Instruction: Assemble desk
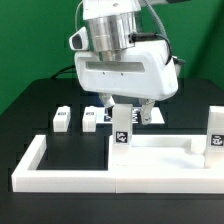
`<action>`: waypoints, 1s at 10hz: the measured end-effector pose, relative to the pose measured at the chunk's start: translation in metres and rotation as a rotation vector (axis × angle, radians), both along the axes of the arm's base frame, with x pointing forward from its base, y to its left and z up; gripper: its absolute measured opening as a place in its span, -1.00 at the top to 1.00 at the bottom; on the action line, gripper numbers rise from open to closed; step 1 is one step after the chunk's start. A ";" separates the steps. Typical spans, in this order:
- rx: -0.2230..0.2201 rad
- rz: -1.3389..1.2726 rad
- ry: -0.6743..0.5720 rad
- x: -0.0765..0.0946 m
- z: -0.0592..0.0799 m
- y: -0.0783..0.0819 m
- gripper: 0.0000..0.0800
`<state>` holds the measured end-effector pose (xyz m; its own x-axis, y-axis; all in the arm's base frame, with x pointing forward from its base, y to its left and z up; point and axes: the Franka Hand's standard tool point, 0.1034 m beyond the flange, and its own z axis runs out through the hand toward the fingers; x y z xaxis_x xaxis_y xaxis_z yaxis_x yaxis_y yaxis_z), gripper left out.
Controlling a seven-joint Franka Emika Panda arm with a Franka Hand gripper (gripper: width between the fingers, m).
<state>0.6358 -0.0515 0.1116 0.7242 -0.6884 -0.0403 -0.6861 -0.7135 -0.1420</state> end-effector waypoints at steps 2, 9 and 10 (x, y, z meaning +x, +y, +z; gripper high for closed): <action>-0.058 0.246 -0.062 0.008 0.001 0.000 -0.62; -0.016 -0.210 0.001 0.003 -0.002 -0.009 0.24; 0.026 -0.429 0.049 0.000 -0.003 -0.010 0.25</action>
Offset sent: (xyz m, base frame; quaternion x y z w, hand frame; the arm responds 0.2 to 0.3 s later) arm 0.0000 0.0000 0.0000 0.0000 0.0000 0.0000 1.0000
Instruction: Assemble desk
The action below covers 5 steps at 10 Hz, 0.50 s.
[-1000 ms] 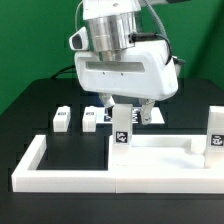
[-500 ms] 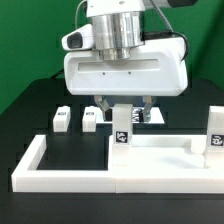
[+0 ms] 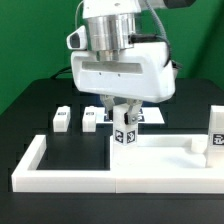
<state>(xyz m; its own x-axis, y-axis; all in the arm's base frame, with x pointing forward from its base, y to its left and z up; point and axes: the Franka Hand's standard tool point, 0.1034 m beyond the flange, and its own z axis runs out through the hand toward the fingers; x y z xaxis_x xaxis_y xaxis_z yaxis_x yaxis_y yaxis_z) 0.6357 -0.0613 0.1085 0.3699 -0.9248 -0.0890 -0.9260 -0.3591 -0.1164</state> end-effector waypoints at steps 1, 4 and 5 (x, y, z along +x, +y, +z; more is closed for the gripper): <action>0.045 -0.173 0.055 -0.001 0.002 0.004 0.26; 0.139 -0.524 0.083 0.004 0.001 0.004 0.26; 0.137 -0.510 0.082 0.004 0.001 0.004 0.26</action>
Offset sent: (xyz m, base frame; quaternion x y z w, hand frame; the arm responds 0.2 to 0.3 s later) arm 0.0084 -0.0048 0.0038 0.0645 -0.0157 0.2558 0.9644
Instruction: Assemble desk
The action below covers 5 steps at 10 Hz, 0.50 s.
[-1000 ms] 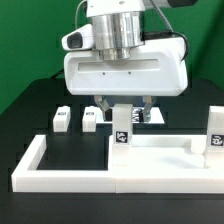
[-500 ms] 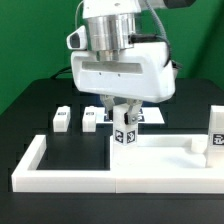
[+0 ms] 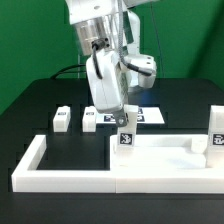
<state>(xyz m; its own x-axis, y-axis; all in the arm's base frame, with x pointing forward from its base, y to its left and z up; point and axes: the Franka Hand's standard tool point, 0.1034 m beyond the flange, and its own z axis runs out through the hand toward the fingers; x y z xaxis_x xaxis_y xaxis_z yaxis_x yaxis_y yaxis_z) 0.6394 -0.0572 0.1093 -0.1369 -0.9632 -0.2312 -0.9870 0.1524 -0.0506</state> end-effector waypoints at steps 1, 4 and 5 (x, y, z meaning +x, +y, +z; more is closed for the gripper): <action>-0.001 0.017 -0.003 0.000 0.000 0.000 0.26; -0.104 0.611 -0.137 0.003 -0.003 -0.002 -0.50; -0.109 0.642 -0.146 0.003 -0.002 -0.003 -0.50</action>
Offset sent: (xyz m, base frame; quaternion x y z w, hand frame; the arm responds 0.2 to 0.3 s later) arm 0.0105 0.0131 -0.0073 0.0233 -0.0437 -0.5275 0.8481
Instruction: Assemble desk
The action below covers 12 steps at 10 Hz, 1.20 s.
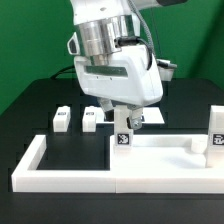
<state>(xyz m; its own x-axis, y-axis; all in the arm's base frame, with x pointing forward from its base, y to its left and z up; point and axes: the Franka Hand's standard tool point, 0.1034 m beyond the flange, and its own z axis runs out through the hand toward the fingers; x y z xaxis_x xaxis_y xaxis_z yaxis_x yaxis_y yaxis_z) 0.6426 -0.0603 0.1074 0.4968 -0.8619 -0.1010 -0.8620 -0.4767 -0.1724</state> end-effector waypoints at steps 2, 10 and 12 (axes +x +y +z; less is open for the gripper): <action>-0.018 0.138 -0.022 0.000 -0.001 -0.001 -0.62; -0.093 0.524 -0.045 -0.003 -0.004 0.004 0.01; -0.080 0.355 -0.017 -0.004 -0.005 0.001 0.25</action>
Offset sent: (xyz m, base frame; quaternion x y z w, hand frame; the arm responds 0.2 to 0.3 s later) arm 0.0000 0.0000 0.0000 0.0000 0.0000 -0.1938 0.9810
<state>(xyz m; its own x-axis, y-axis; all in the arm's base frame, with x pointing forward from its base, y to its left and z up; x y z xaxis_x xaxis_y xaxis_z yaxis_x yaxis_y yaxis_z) 0.6389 -0.0590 0.1020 0.7678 -0.6400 -0.0293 -0.6374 -0.7585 -0.1354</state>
